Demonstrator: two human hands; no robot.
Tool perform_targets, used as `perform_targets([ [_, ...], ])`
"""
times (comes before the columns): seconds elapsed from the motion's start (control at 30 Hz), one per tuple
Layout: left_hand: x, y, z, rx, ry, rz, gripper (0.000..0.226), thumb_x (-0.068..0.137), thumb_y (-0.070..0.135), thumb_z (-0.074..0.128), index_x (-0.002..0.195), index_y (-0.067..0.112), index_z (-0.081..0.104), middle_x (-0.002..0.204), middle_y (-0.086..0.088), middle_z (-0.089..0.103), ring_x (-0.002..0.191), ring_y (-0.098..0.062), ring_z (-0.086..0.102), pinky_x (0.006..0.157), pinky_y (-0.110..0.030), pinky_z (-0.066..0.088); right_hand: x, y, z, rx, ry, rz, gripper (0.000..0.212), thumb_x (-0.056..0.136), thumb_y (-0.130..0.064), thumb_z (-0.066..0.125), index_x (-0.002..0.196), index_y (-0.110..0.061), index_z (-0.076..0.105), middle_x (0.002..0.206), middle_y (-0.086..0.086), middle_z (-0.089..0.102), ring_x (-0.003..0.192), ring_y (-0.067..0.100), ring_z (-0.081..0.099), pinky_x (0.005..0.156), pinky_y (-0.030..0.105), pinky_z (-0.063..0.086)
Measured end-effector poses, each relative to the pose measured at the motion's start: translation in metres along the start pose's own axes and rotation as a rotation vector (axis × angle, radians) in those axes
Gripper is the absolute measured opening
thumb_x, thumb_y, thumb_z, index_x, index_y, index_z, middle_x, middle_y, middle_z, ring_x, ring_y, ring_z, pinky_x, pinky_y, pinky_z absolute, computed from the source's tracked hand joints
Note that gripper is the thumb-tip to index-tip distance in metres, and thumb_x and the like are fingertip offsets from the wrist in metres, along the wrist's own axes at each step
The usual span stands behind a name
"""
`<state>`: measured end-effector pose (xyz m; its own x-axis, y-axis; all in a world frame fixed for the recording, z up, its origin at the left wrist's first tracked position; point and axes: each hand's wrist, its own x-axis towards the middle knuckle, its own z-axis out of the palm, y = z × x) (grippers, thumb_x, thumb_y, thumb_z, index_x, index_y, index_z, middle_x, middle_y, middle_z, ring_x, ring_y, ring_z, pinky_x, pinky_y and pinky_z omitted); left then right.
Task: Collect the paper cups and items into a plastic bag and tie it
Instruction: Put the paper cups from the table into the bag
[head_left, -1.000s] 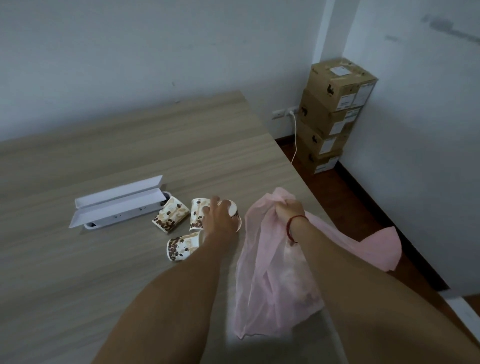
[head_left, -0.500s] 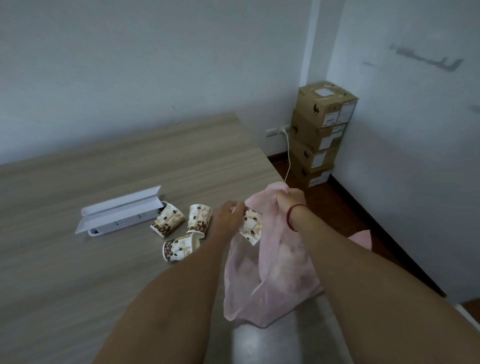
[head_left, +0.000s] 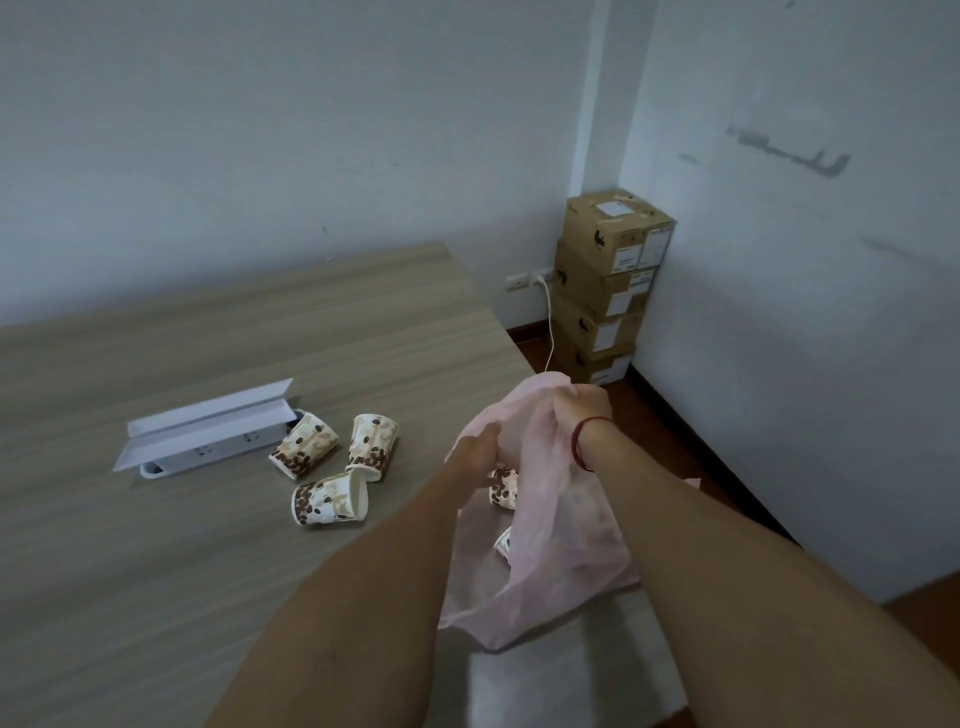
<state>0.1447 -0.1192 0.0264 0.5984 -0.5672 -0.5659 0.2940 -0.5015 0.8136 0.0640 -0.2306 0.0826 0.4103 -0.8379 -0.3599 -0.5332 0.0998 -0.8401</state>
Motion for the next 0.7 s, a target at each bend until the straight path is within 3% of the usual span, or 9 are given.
perform_targets([
  [0.03, 0.003, -0.002, -0.008, 0.029, 0.042, 0.008, 0.042, 0.097, 0.035, 0.039, 0.110, 0.006, 0.065, 0.101, -0.009, 0.066, 0.090, -0.020, 0.053, 0.076, -0.032, 0.049, 0.002, 0.001, 0.003, 0.004, -0.003, -0.001, 0.024, 0.094, -0.020, 0.047, 0.112, -0.013, 0.061, 0.091, 0.005, 0.051, 0.085, 0.017, 0.046, 0.069, 0.025, 0.038],
  [0.1, 0.007, -0.004, -0.025, 0.121, 0.110, 0.041, 0.034, 0.094, 0.023, 0.045, 0.098, 0.001, 0.070, 0.099, -0.012, 0.068, 0.083, -0.022, 0.055, 0.070, -0.031, 0.048, 0.004, 0.002, 0.010, -0.003, 0.007, 0.009, 0.006, 0.094, -0.020, 0.047, 0.095, -0.019, 0.052, 0.093, 0.005, 0.051, 0.084, 0.017, 0.047, 0.071, 0.024, 0.038],
  [0.17, 0.014, -0.008, -0.050, 0.306, 0.229, 0.073, 0.031, 0.090, 0.015, 0.051, 0.093, -0.010, 0.070, 0.093, -0.024, 0.067, 0.081, -0.032, 0.063, 0.071, -0.035, 0.048, 0.009, -0.001, 0.025, -0.002, -0.021, 0.012, 0.013, 0.094, -0.019, 0.048, 0.081, -0.020, 0.049, 0.082, 0.001, 0.050, 0.072, 0.016, 0.048, 0.061, 0.019, 0.040],
  [0.27, 0.020, -0.019, -0.085, 0.493, 0.455, 0.032, 0.032, 0.090, 0.020, 0.053, 0.105, -0.003, 0.068, 0.110, -0.023, 0.068, 0.107, -0.034, 0.063, 0.087, -0.034, 0.049, 0.012, -0.004, 0.052, -0.012, -0.100, 0.014, 0.027, 0.094, -0.017, 0.047, 0.068, -0.023, 0.044, 0.066, -0.007, 0.042, 0.059, 0.012, 0.043, 0.042, 0.014, 0.034],
  [0.37, 0.027, -0.036, -0.120, 0.498, 0.675, -0.136, 0.059, 0.084, 0.035, 0.062, 0.133, 0.004, 0.049, 0.141, -0.020, 0.046, 0.133, -0.036, 0.041, 0.107, -0.042, 0.035, 0.014, -0.001, 0.079, -0.012, -0.163, 0.021, 0.032, 0.091, -0.015, 0.051, 0.062, -0.025, 0.044, 0.065, -0.007, 0.046, 0.055, 0.007, 0.043, 0.048, 0.016, 0.037],
  [0.43, 0.036, -0.048, -0.144, 0.433, 0.777, -0.270, 0.080, 0.078, 0.041, 0.068, 0.143, 0.005, 0.036, 0.149, -0.021, 0.035, 0.140, -0.037, 0.031, 0.114, -0.047, 0.030, 0.018, 0.001, 0.099, -0.013, -0.181, 0.026, 0.027, 0.090, -0.013, 0.053, 0.065, -0.022, 0.048, 0.067, -0.004, 0.050, 0.057, 0.009, 0.047, 0.052, 0.019, 0.041],
  [0.5, 0.044, -0.062, -0.163, 0.340, 0.770, -0.340, 0.089, 0.072, 0.046, 0.073, 0.142, 0.004, 0.038, 0.144, -0.019, 0.044, 0.135, -0.035, 0.042, 0.110, -0.044, 0.039, 0.018, 0.002, 0.114, -0.038, -0.231, 0.040, 0.011, 0.089, -0.013, 0.053, 0.080, -0.014, 0.058, 0.079, 0.005, 0.057, 0.071, 0.018, 0.055, 0.063, 0.024, 0.045],
  [0.57, 0.050, -0.070, -0.171, 0.200, 0.696, -0.352, 0.086, 0.070, 0.042, 0.079, 0.137, 0.000, 0.045, 0.133, -0.015, 0.055, 0.123, -0.030, 0.055, 0.101, -0.039, 0.049, 0.017, 0.005, 0.127, -0.064, -0.243, 0.054, 0.013, 0.090, -0.015, 0.050, 0.093, -0.008, 0.061, 0.086, 0.011, 0.059, 0.078, 0.023, 0.058, 0.064, 0.026, 0.044],
  [0.7, 0.053, -0.083, -0.178, -0.038, 0.623, -0.410, 0.081, 0.057, 0.041, 0.090, 0.122, 0.004, 0.057, 0.112, -0.010, 0.064, 0.100, -0.027, 0.065, 0.081, -0.038, 0.054, 0.013, 0.011, 0.140, -0.061, -0.242, 0.070, 0.010, 0.091, -0.019, 0.049, 0.091, -0.013, 0.057, 0.085, 0.008, 0.059, 0.079, 0.023, 0.057, 0.061, 0.026, 0.043],
])
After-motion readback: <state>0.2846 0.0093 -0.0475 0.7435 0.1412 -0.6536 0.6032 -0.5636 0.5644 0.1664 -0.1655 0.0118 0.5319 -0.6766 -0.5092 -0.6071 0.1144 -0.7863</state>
